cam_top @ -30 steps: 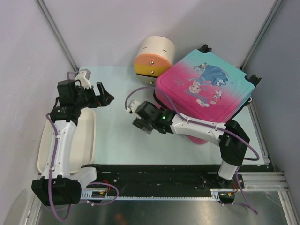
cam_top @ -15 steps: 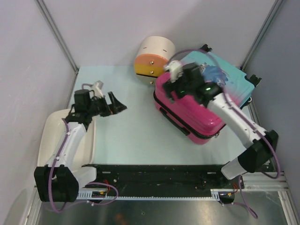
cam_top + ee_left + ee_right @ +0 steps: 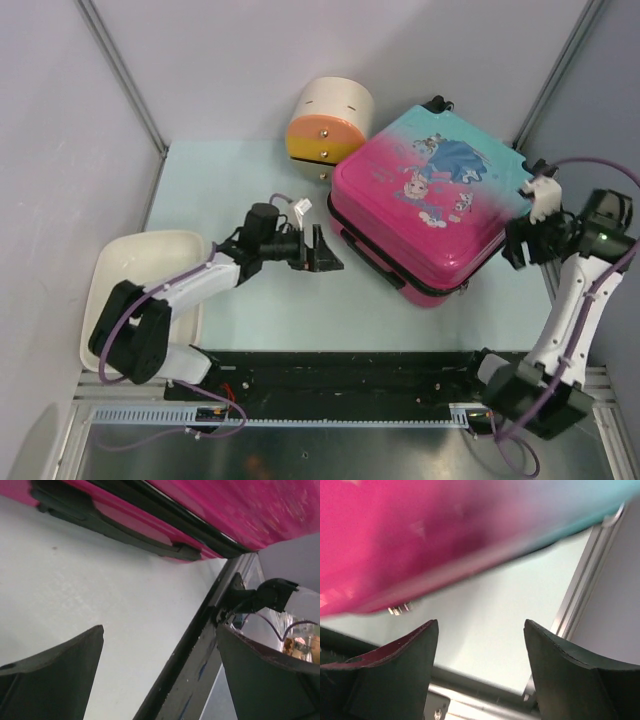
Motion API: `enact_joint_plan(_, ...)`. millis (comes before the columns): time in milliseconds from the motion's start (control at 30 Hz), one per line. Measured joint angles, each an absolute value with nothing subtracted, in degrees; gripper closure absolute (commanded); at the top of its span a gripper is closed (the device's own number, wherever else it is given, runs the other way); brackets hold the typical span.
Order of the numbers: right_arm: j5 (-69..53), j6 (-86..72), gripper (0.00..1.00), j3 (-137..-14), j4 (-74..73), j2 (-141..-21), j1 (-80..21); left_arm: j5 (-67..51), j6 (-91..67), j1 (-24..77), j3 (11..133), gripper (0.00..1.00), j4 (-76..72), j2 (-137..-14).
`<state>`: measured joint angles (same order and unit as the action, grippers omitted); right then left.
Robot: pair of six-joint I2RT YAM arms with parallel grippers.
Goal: Open, take out, and arrange the luggage
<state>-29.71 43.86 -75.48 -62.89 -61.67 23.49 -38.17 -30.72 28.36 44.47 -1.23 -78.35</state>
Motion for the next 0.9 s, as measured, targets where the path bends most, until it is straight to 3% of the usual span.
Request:
enact_joint_plan(67, -31.99, 51.42, 0.34, -72.42, -67.35, -63.33, 32.86, -38.15, -32.18, 30.59, 44.47, 0.03, -4.75, -80.97)
enact_joint_plan(233, -35.77, 63.26, 0.37, -65.14, -72.86, -68.01, 41.65, -37.67, -36.01, 33.15, 45.28, 0.06, -10.37, -87.57)
enact_joint_plan(500, -38.87, 62.08, 0.38, -57.93, -63.02, -74.56, 35.81, -36.36, -39.11, 33.65, 51.59, 0.1, -15.0, -97.41)
enact_joint_plan(633, -39.13, 56.31, 0.37, -57.74, -53.32, -76.77, 31.2, -36.36, -39.05, 33.71, 57.12, 0.2, -16.4, -102.24)
enact_joint_plan(900, -38.13, 46.41, 0.39, -58.76, -37.82, -79.22, 30.72, -35.0, -38.57, 33.28, 65.69, 0.31, -14.33, -108.81)
